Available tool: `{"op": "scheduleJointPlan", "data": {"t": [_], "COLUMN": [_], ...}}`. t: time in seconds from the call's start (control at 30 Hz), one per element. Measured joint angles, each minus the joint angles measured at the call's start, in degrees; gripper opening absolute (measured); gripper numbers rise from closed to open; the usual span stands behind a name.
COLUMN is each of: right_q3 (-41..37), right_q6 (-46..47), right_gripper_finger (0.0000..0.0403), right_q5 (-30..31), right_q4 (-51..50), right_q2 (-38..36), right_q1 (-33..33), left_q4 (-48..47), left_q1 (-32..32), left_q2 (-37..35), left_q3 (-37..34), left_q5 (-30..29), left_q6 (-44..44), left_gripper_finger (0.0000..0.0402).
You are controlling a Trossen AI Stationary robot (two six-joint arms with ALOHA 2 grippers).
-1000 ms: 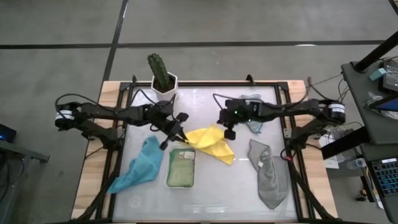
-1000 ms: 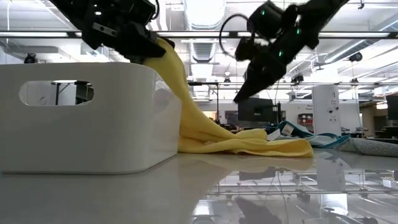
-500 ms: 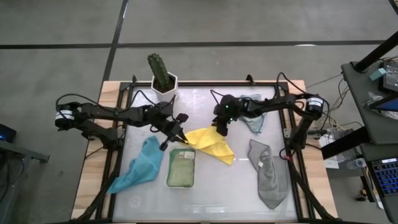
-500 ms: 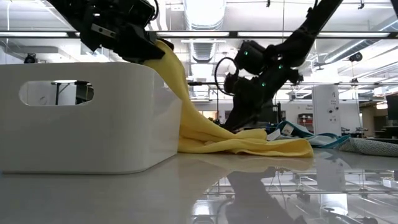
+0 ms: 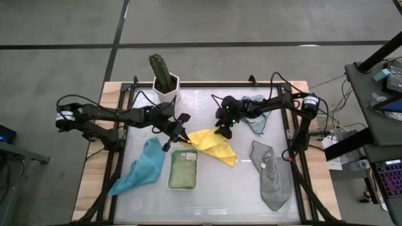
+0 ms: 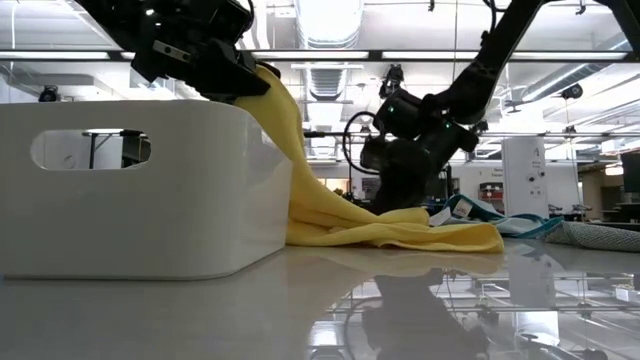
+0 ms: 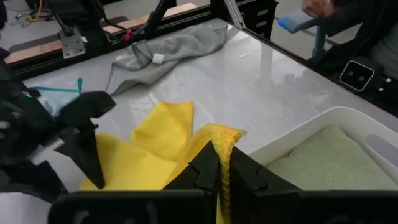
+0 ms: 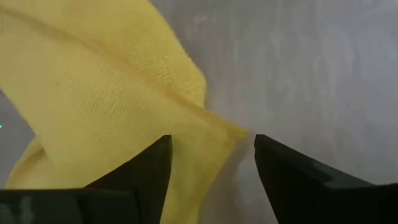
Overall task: Fold microfiber towels
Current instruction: Fold the yellow microfiber towel
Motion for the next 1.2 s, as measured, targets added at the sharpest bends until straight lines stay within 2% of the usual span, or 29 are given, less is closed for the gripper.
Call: {"op": "scheduleJointPlan", "data": {"t": [0.13,0.27,0.37,0.6,0.77,0.9,1.1,1.2], "right_q3": [0.00,0.00,0.00,0.00,0.00,-0.04,-0.24,-0.24], "right_q6": [-0.65,-0.80,-1.98,-4.80,-4.82,-4.76,-6.09,-7.51], "right_gripper_finger": [0.0203,0.0171,0.0133,0.0019,0.0009,0.0008,0.0008,0.0008], "right_q5": [-0.08,-1.04,-3.04,-3.09,-2.98,-2.51,-2.37,1.71], "right_q4": [0.50,1.94,3.54,4.16,4.41,4.36,3.91,2.10], "right_q2": [0.50,0.47,0.44,0.36,0.19,-2.06,-12.19,-19.56], "right_q1": [0.15,0.15,0.37,1.45,1.78,2.01,2.87,2.83], "left_q4": [1.15,1.08,1.05,1.05,1.32,2.95,3.39,3.26], "left_q1": [0.00,0.00,0.00,0.00,0.00,0.02,0.15,0.57], "left_q2": [0.00,0.00,0.00,0.02,0.02,0.02,-2.20,-4.95], "left_q3": [-0.05,-0.12,-0.12,-0.12,-0.12,-0.14,0.51,1.02], "left_q5": [-0.02,-0.04,-0.07,-1.01,-1.13,-5.68,-13.51,-16.20], "left_q6": [-0.04,-0.04,-0.04,-0.07,-0.07,-1.91,-5.79,-5.76], "left_gripper_finger": [0.0000,0.0000,0.0000,0.0000,0.0000,0.0000,0.0000,0.0000]}}
